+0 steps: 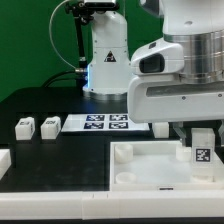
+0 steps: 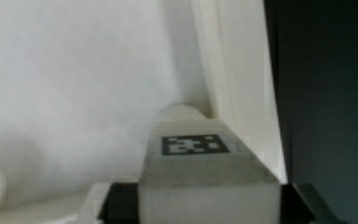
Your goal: Assemble one leg
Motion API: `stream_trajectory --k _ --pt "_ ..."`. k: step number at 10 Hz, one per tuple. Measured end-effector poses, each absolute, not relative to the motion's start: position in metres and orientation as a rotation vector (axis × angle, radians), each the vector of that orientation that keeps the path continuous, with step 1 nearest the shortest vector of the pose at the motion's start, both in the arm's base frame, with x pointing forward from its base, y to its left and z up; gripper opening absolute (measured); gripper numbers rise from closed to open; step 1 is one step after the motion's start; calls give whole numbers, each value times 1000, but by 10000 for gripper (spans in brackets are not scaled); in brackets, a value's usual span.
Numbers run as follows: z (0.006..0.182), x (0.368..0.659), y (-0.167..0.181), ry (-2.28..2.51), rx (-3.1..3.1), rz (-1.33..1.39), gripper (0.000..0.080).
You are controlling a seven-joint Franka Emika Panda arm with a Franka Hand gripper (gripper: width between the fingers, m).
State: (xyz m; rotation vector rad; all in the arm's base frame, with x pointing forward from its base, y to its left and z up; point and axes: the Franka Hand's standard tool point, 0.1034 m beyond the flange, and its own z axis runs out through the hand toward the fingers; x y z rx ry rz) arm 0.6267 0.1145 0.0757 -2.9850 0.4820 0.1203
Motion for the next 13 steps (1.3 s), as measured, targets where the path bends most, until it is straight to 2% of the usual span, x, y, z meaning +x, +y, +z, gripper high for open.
stream_trajectory --k 6,8,9,10,11,12,13 --pt "74 630 117 1742 -2381 244 294" --pt "74 631 119 1880 -2276 258 294" --pt "74 630 119 1818 -2322 251 391" --pt "73 630 119 1742 -2375 244 570" --pt "71 629 119 1630 -2452 234 570" --pt "71 628 120 1427 -2588 219 633" --pt "73 630 119 1141 -2743 174 645"
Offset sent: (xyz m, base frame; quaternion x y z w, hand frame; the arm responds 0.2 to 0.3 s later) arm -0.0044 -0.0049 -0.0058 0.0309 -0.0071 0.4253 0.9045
